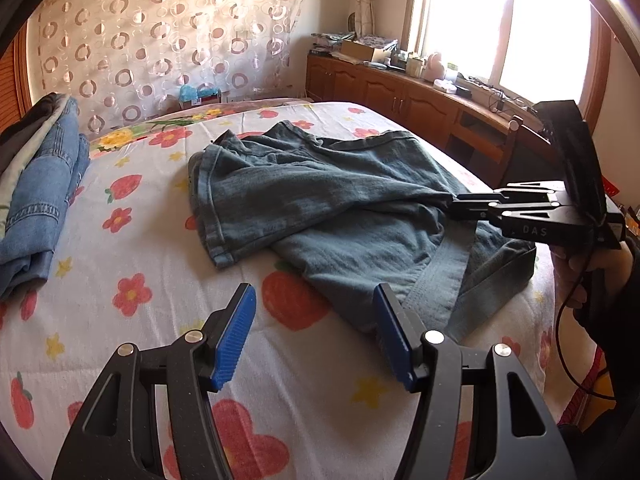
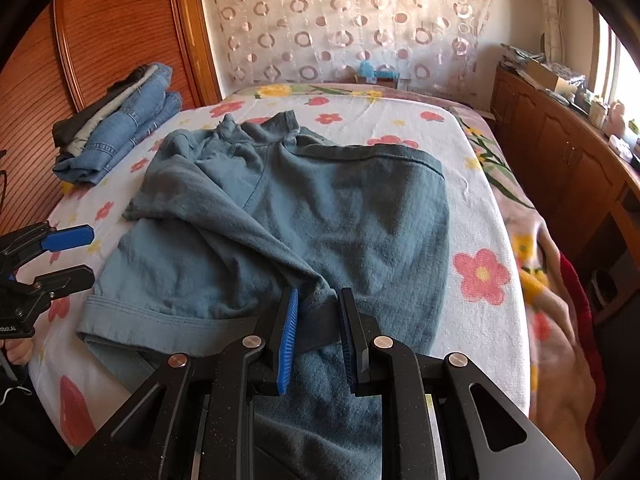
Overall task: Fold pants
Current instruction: 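Grasp the folded hem edge of the shorts with the right tool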
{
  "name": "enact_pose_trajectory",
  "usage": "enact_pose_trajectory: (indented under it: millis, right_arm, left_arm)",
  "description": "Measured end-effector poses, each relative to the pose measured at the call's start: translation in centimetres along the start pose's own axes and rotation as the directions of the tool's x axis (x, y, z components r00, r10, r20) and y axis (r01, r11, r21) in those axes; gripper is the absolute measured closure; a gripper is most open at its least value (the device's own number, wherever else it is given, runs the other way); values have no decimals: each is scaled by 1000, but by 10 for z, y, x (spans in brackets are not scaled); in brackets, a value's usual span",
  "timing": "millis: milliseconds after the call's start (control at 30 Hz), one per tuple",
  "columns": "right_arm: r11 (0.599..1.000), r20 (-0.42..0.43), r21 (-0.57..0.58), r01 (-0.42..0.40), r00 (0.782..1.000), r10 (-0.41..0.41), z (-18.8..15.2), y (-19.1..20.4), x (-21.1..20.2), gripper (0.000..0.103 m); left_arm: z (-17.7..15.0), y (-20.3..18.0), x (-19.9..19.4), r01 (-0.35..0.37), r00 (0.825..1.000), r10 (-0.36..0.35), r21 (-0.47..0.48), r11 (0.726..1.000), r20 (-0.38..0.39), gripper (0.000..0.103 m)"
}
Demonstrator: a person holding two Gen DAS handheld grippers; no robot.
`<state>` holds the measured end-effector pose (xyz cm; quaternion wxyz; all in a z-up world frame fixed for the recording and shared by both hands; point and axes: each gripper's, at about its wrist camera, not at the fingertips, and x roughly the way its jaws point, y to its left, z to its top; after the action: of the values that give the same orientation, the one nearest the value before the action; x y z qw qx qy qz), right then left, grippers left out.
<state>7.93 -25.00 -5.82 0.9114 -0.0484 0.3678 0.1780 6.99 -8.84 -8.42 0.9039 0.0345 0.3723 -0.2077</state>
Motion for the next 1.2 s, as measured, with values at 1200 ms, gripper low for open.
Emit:
enact_pose_trajectory:
  millis: [1200]
  right_arm:
    - [984,69,173,48,996,-60,-84,-1,-90,96]
  left_arm:
    - [4,-21,-2,14,999,-15,24,1000,31,41]
